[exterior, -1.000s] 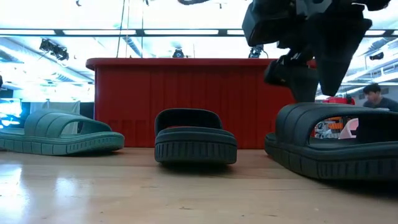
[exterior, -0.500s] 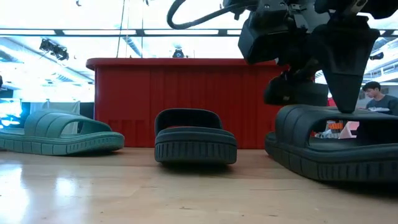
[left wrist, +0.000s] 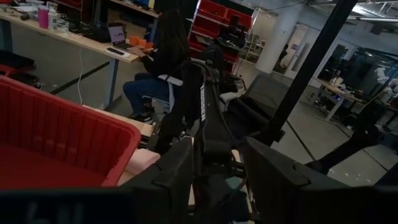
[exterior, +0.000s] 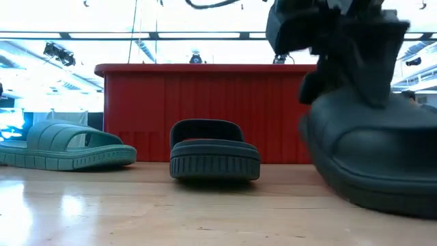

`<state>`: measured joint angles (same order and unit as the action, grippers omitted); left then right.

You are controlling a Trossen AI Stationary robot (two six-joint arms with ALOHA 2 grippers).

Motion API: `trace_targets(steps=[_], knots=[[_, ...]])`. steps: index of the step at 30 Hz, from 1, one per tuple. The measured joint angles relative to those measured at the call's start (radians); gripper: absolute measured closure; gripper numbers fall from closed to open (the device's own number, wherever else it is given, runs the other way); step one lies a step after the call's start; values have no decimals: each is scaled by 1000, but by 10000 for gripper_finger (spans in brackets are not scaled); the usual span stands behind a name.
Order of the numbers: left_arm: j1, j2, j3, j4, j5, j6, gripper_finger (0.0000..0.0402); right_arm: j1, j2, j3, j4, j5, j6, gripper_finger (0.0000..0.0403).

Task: Pick and place slides into bin
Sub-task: Put the right black slide into the red bin

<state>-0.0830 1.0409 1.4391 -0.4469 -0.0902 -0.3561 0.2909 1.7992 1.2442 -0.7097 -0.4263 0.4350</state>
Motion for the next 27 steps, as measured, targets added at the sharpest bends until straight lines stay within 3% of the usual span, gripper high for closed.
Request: trace_targets(steps=[10, 14, 19, 21, 23, 27], knots=[[0, 0, 0, 1, 0, -20, 273, -1, -367, 8, 32, 13, 316, 391], [0, 0, 0, 1, 0, -46, 279, -13, -543, 8, 109, 215, 358, 394], [0, 0, 0, 8, 0, -47, 279, -76, -703, 9, 252, 671, 317, 392], [0, 0, 0, 19, 0, -47, 279, -133, -741, 10, 308, 800, 260, 394], [0, 0, 0, 30, -1, -47, 280, -208, -755, 10, 369, 861, 207, 394], [0, 0, 0, 42, -1, -47, 285, -398, -734, 10, 468, 832, 200, 393]])
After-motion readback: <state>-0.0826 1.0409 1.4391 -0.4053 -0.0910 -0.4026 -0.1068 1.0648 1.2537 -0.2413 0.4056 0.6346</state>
